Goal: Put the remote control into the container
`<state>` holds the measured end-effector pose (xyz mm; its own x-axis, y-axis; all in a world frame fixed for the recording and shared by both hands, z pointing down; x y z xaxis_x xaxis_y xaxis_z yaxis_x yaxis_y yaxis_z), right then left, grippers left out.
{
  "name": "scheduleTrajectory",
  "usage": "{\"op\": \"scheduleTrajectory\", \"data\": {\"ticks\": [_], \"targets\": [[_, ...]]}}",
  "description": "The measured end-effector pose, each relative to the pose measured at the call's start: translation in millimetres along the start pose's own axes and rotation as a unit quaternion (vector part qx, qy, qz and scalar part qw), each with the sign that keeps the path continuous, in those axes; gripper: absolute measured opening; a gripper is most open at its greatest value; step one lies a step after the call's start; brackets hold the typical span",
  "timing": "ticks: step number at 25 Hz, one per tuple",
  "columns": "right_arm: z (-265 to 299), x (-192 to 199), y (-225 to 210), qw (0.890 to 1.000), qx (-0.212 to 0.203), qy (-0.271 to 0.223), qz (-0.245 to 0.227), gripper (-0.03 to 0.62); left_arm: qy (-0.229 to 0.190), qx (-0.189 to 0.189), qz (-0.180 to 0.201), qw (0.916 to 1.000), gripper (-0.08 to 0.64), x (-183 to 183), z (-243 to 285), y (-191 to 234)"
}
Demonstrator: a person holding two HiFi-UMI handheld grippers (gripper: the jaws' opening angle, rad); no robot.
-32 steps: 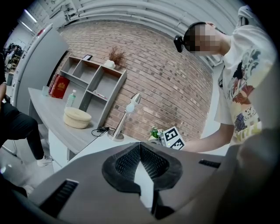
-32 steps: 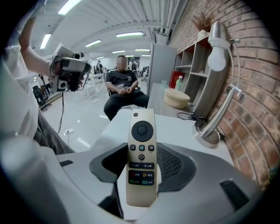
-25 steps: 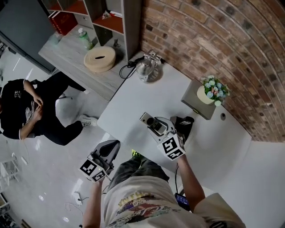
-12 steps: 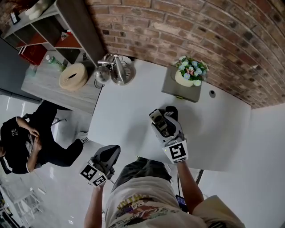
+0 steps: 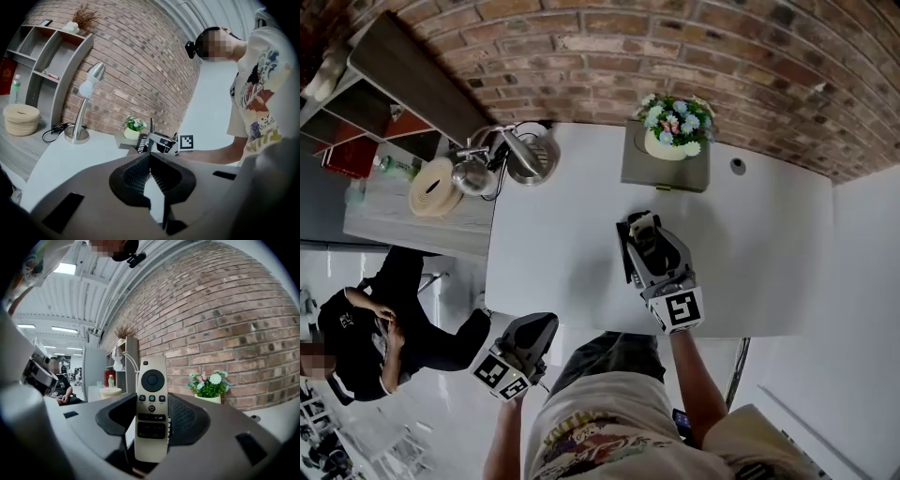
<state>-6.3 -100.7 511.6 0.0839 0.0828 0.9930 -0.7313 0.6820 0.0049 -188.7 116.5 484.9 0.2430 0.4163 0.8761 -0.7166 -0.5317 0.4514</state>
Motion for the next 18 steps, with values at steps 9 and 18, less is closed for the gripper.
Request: {"op": "scheduleTrajectory", "data": {"ticks": [9,18], "targets": [[1,17,-37,0.98,0.057,-0.008,0.192,0.207,0.01,0.021,0.001,0.9997,0.006,-1,15,-1],[3,26,-46,0.975,0.037,0.015,0.218,0.207,0.0,0.015,-0.003,0.9999,0.006,2,16,-5]]}}
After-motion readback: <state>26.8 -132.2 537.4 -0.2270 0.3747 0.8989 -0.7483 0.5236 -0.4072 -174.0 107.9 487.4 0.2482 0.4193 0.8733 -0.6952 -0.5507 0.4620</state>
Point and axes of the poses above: the fingertips, and each gripper's own axes: z forward along the fingers, y to its left, x out of its underside, the point moved 6 cm from there along -z, backward along the fingers, and after that the axes turned 13 degrees about x, right-handed, at the moved point
